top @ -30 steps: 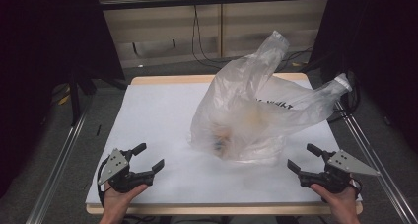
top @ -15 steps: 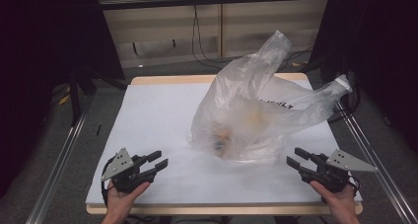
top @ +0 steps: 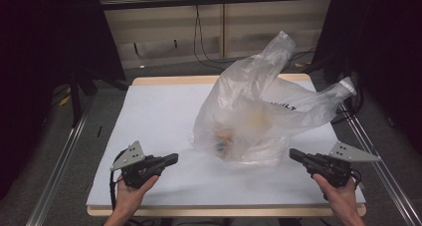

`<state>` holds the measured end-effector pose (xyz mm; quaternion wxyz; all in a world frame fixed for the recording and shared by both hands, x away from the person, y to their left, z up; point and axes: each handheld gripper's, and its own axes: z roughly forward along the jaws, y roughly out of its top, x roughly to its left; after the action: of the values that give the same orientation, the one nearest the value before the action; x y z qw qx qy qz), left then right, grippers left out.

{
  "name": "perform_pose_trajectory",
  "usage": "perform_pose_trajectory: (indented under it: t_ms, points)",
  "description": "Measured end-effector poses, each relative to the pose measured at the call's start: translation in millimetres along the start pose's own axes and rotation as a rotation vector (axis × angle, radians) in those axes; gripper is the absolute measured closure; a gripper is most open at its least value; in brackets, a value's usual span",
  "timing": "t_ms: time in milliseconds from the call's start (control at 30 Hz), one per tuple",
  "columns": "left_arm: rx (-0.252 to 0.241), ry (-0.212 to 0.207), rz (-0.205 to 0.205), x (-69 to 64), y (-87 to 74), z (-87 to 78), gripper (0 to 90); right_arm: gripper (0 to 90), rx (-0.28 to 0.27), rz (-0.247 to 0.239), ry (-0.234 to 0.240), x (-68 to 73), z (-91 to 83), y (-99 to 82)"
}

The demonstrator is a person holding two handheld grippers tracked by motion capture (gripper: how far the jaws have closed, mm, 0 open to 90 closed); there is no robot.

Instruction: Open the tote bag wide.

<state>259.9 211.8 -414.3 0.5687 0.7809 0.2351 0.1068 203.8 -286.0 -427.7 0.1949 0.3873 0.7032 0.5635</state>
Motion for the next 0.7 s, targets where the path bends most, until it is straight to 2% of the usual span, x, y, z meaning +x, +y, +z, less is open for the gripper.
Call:
perform_pose_trajectory:
  t_ms: [33, 100, 133, 167, 200, 233, 267, 300, 367, 400, 533, 567, 700]
  points:
    - [-0.006, -0.043, 0.004, -0.9, 4.4, 4.4, 90.0, 90.0, 0.003, 0.002, 0.006, 0.5, 0.3, 3.6]
    - [-0.007, -0.071, 0.023, -5.6, 13.7, 13.6, 90.0, 90.0, 0.004, -0.002, 0.013, 1.7, 1.4, 11.8]
    - [-0.007, -0.071, 0.023, -5.6, 13.7, 13.6, 90.0, 90.0, -0.005, 0.002, 0.024, 2.3, 1.8, 16.3]
    - [-0.007, -0.075, 0.031, -8.8, 18.3, 18.3, 90.0, 90.0, -0.005, 0.002, 0.024, 2.3, 1.8, 16.3]
    - [-0.011, -0.101, 0.05, -13.3, 26.1, 27.6, 90.0, 90.0, -0.023, -0.002, 0.041, 3.3, 3.5, 26.9]
    - [-0.013, -0.101, 0.057, -15.5, 29.8, 31.5, 90.0, 90.0, -0.026, -0.002, 0.046, 3.8, 4.2, 30.4]
    - [-0.013, -0.101, 0.057, -15.5, 29.8, 31.5, 90.0, 90.0, -0.029, -0.005, 0.048, 4.5, 5.1, 34.7]
    - [-0.029, -0.121, 0.054, -18.7, 37.0, 38.2, 90.0, 90.0, -0.034, -0.009, 0.056, 5.5, 5.7, 39.7]
    - [-0.031, -0.121, 0.063, -20.2, 41.0, 40.9, 90.0, 90.0, -0.037, -0.011, 0.06, 5.8, 6.2, 42.5]
    - [-0.034, -0.141, 0.077, -22.4, 49.7, 46.4, 90.0, 90.0, -0.039, -0.018, 0.066, 7.2, 6.1, 51.1]
    - [-0.047, -0.145, 0.09, -23.1, 60.6, 56.1, 90.0, 90.0, -0.058, -0.023, 0.072, 10.3, 1.7, 67.5]
    - [-0.047, -0.145, 0.09, -23.1, 60.6, 56.1, 90.0, 90.0, -0.058, -0.023, 0.072, 10.3, 1.7, 67.5]
    - [-0.023, -0.123, 0.068, -14.5, 53.1, 67.8, 90.0, 90.0, -0.06, -0.032, 0.082, 14.2, -0.2, 88.6]
